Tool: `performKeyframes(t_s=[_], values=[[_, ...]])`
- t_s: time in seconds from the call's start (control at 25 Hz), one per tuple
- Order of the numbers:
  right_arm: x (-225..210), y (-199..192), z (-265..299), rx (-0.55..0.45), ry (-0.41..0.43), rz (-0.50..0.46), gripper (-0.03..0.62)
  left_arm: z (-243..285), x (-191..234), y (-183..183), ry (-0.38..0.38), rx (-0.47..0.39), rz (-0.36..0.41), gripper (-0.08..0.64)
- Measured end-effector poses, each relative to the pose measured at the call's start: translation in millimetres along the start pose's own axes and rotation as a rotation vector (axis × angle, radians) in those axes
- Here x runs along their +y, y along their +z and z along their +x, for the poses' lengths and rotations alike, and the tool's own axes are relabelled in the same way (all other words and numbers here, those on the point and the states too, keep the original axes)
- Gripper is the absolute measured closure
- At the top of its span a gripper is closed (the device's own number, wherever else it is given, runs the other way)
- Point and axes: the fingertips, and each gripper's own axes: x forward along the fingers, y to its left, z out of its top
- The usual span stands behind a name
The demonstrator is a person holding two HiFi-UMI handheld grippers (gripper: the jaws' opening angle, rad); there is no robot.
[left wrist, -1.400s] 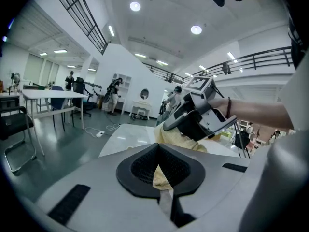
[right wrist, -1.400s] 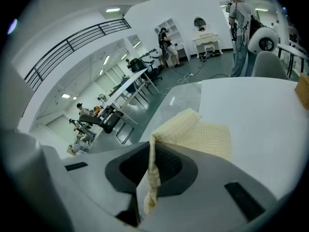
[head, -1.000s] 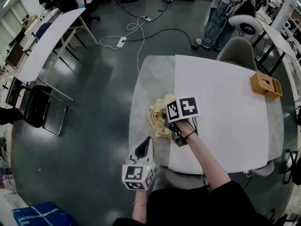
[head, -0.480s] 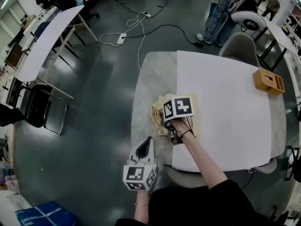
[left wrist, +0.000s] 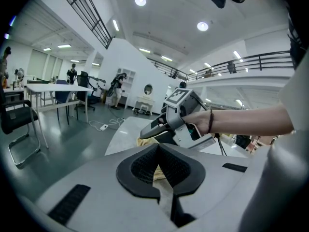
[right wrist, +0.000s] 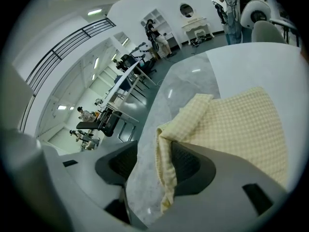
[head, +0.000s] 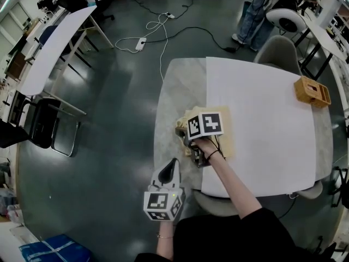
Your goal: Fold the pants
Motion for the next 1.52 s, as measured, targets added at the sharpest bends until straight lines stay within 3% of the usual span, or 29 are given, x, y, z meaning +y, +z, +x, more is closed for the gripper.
performKeyframes(t_s=[0.24,0.48,0.68,0.96,1.36,1.52], values=[[5.7,2.4,-6.7,-0.039,0.034,0.035,0.382,-2.7,-0.6,1.7,-0.02,-0.002,0.013,0.546],[9.8,9.0,-36.3,-0.104,0.162,0.113,0.383,-2.4,-5.6,10.2,-0.048,-0.017,0.039,0.546],[20.3,17.4,-68.1,-0.162,0.319,0.153,0.405,-0.2,-14.3,14.7,-0.057,-0.027,0.058,0.546],[7.9,24.2,-129.5,-0.24,0.327,0.0,0.56,0.0,-32.0,29.9,-0.05,-0.057,0.093,0.546],[-41.4,7.6,-257.0,-0.483,0.233,-0.275,0.577,-6.8,-83.4,70.5,-0.039,-0.14,0.157,0.546],[-58.4,-6.5,-303.1,-0.596,0.19,-0.333,0.578,-9.9,-109.1,84.1,-0.032,-0.186,0.207,0.546]])
